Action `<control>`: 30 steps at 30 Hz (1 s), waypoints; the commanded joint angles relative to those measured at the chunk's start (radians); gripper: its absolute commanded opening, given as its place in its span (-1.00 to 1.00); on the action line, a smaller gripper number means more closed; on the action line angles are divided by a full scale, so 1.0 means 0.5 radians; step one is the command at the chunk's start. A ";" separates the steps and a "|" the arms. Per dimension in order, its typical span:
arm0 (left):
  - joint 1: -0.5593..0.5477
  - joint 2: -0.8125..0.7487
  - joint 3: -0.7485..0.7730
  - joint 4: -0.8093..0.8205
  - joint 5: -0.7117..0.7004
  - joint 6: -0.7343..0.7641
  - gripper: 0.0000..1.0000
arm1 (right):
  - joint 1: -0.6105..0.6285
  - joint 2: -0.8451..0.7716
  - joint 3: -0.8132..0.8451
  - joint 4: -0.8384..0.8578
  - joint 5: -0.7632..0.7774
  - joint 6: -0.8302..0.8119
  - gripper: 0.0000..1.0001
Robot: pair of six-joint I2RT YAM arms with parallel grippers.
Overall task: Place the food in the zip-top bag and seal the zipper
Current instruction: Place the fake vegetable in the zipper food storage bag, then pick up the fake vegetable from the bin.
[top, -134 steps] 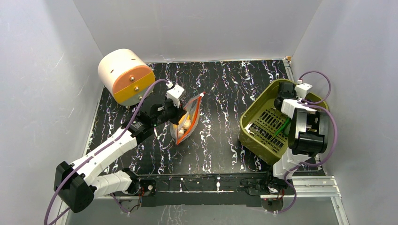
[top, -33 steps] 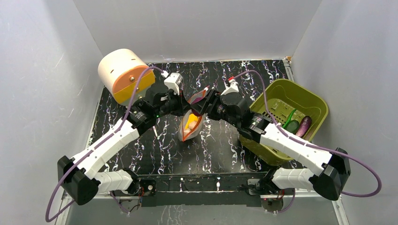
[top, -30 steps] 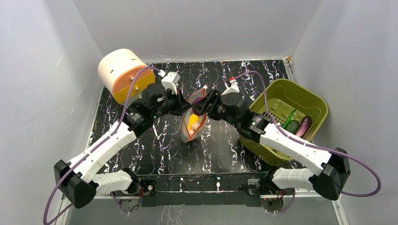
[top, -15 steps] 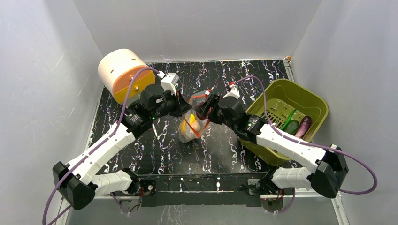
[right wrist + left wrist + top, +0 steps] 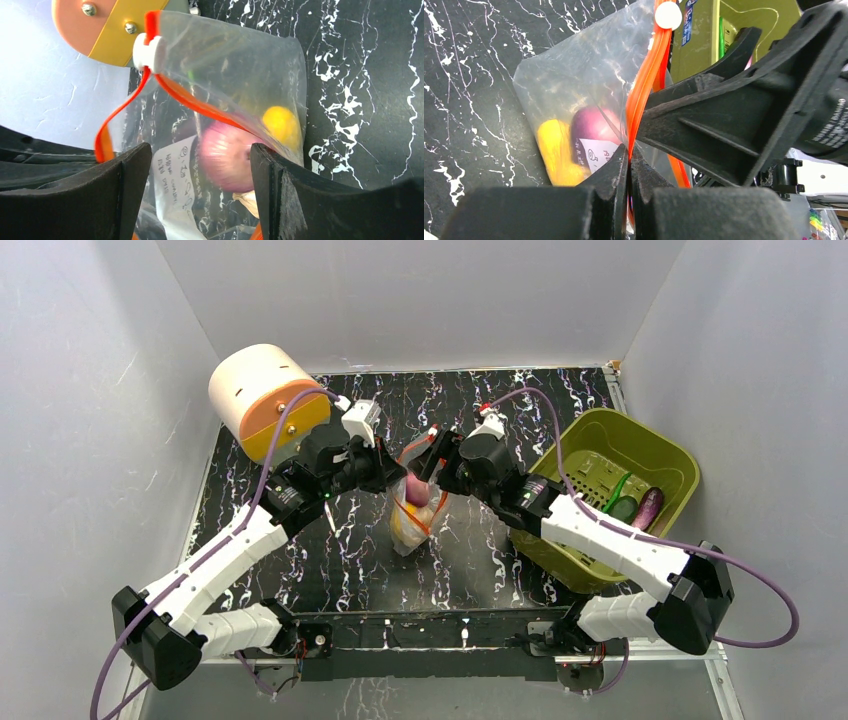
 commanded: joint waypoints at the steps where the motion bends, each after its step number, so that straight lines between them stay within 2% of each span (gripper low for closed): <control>1: -0.009 -0.058 -0.005 -0.014 -0.037 0.045 -1.00 | 0.001 -0.020 0.111 0.073 -0.015 -0.071 0.42; 12: -0.009 -0.087 -0.012 -0.102 -0.176 0.158 -1.00 | 0.001 -0.121 0.196 -0.015 -0.125 -0.245 0.36; 17: -0.009 -0.138 0.013 -0.116 -0.278 0.235 -1.00 | 0.001 -0.204 0.288 -0.245 -0.087 -0.337 0.36; 22: -0.010 -0.174 0.059 -0.151 -0.457 0.466 -1.00 | -0.001 -0.276 0.351 -0.511 0.179 -0.484 0.37; 30: -0.009 -0.271 -0.102 -0.053 -0.397 0.799 -1.00 | -0.004 -0.320 0.442 -0.817 0.713 -0.567 0.30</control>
